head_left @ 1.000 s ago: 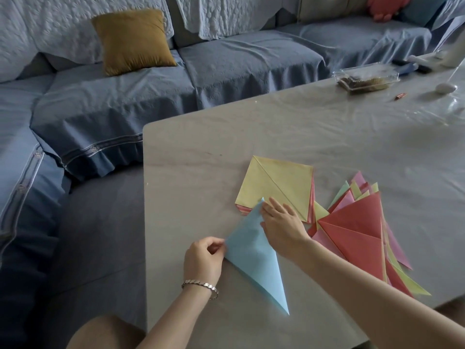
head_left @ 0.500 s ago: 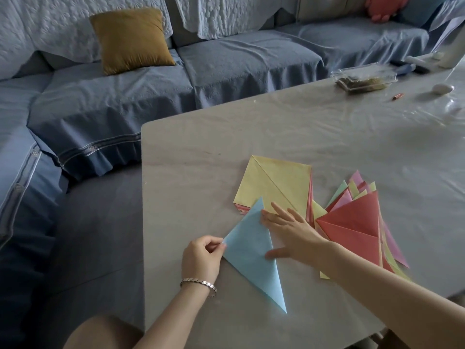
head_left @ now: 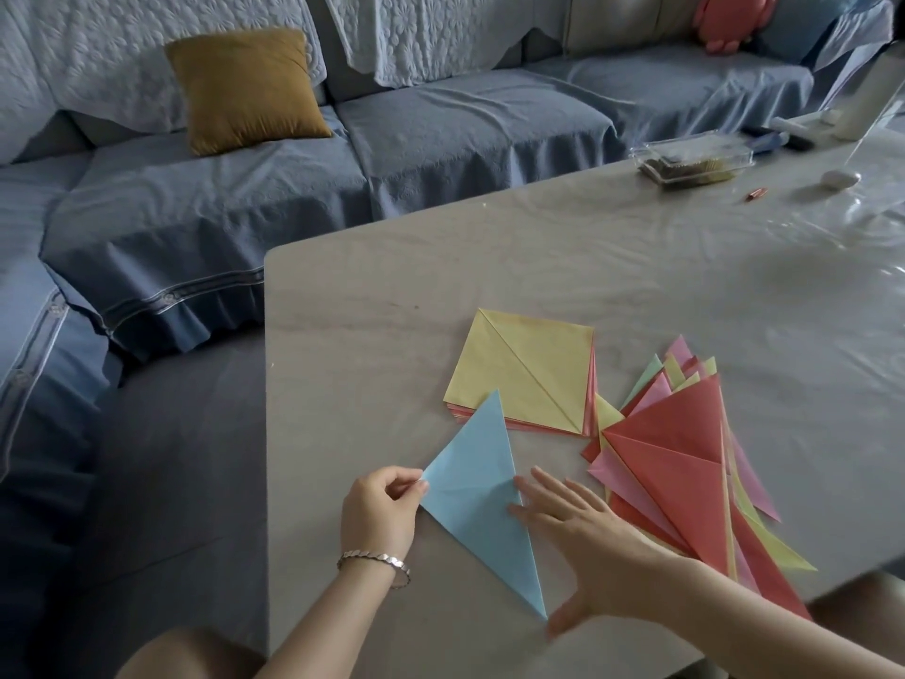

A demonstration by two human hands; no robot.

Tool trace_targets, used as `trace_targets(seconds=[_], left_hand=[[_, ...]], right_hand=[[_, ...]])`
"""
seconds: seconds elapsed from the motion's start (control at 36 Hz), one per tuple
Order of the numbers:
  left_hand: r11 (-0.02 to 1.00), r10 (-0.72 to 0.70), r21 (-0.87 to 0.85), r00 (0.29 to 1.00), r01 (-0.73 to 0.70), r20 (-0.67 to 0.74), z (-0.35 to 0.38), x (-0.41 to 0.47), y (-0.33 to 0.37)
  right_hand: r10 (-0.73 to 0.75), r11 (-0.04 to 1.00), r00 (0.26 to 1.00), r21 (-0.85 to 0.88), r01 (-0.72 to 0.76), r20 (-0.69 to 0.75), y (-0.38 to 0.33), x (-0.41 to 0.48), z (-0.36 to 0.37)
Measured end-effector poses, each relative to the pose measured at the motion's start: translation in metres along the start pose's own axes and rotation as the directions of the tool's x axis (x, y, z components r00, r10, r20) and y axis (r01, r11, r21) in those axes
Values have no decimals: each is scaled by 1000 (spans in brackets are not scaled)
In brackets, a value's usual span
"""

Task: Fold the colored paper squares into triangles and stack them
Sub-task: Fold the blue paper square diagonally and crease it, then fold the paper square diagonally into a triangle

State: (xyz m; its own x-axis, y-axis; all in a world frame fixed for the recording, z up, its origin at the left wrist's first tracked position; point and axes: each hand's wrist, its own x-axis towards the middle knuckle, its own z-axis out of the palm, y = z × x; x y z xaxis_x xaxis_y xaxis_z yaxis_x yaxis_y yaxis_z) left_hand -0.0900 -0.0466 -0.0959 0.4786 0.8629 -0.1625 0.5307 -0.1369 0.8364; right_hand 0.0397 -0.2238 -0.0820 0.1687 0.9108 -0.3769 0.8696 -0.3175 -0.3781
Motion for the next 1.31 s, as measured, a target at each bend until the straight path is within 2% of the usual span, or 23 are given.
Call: trace_targets(seconds=[0.08, 0.14, 0.19, 0.22, 0.25, 0.33, 0.42, 0.47, 0.53, 0.58, 0.61, 0.67, 0.78, 0.86, 1.0, 1.14, 1.31], left_hand=[[972, -35, -232, 999, 30, -16, 2, -2, 7], [920, -53, -388, 999, 45, -8, 4, -5, 16], [887, -38, -460, 999, 38, 9, 9, -8, 27], [878, -21, -477, 999, 30, 26, 11, -9, 32], [871, 1, -491, 999, 25, 53, 14, -11, 38], [884, 65, -468, 988, 9, 142, 21, -12, 50], [934, 89, -355, 988, -39, 125, 27, -3, 50], [966, 101, -245, 992, -79, 81, 29, 7, 48], [984, 92, -157, 995, -84, 48, 31, 17, 47], [995, 71, -75, 997, -68, 35, 33, 26, 49], [998, 60, -39, 998, -59, 35, 33, 32, 50], [999, 40, 14, 998, -41, 42, 36, 42, 54], [997, -28, 76, 994, 20, 107, 39, 58, 61], [994, -104, 48, 983, 97, 151, 41, 65, 64], [993, -117, -8, 981, 120, 157, 45, 72, 71], [995, -96, 6, 995, 96, 19, 46, 78, 74], [995, -101, 17, 995, 101, -3, 47, 82, 76]], right_hand=[[106, 952, 979, 304, -49, -175, -5, 0, -3], [208, 861, 919, 508, -10, -334, -10, 5, -9], [335, 667, 848, 739, 95, -411, -14, 7, -16], [400, 555, 821, 820, 138, -408, -15, 7, -21], [463, 496, 785, 854, 154, -411, -14, 5, -26], [611, 529, 633, 840, 119, -475, 1, -5, -36], [715, 577, 499, 817, -26, -490, 29, -22, -39], [757, 603, 477, 760, -245, -446, 46, -36, -39], [810, 570, 482, 646, -509, -335, 56, -45, -37], [836, 547, 460, 527, -651, -299, 56, -46, -35], [819, 574, 477, 474, -668, -319, 55, -44, -35], [737, 676, 570, 356, -645, -365, 49, -34, -35], [501, 865, 750, 281, -417, -431, 35, 1, -39], [383, 924, 833, 166, -346, -398, 33, 31, -38], [373, 924, 868, 48, -379, -327, 35, 58, -32], [248, 960, 877, -15, -278, -411, 31, 61, -22], [176, 974, 866, -44, -222, -469, 29, 59, -15]])
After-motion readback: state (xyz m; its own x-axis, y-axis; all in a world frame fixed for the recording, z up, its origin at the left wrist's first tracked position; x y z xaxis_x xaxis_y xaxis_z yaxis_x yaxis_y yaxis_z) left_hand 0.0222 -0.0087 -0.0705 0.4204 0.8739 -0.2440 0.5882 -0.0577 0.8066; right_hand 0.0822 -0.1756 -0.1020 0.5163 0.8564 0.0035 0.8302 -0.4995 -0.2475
